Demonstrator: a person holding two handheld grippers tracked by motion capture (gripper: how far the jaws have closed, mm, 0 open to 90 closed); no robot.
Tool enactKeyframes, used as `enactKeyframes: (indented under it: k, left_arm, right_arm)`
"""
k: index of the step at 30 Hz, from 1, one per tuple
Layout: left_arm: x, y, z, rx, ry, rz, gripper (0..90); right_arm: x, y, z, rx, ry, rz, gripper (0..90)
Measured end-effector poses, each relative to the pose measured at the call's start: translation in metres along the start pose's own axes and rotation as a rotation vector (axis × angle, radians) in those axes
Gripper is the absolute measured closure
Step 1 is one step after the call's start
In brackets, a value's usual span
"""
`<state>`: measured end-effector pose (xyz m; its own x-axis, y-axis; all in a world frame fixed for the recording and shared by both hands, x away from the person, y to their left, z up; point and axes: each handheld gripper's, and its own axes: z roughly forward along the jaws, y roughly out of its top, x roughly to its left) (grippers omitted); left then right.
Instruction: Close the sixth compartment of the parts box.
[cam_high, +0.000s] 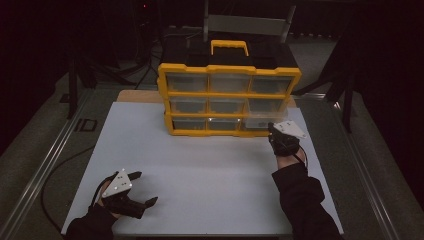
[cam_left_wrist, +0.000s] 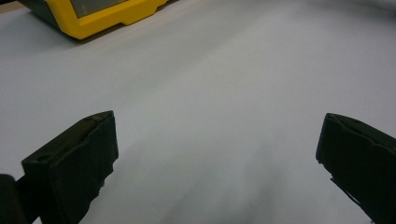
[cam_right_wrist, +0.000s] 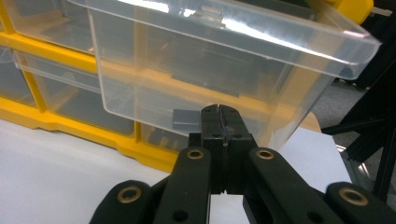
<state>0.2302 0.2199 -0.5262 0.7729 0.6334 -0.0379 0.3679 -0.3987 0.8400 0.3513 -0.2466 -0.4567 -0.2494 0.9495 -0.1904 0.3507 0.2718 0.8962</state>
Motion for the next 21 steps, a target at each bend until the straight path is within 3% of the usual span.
enactKeyframes:
  k: [21]
  left_arm:
    - [-0.0003,0.0,0.0002,0.001,-0.003,0.001,0.4]
  right_arm:
    - [-0.0009,0.0069,0.0085,0.006,-0.005,-0.003,90.0]
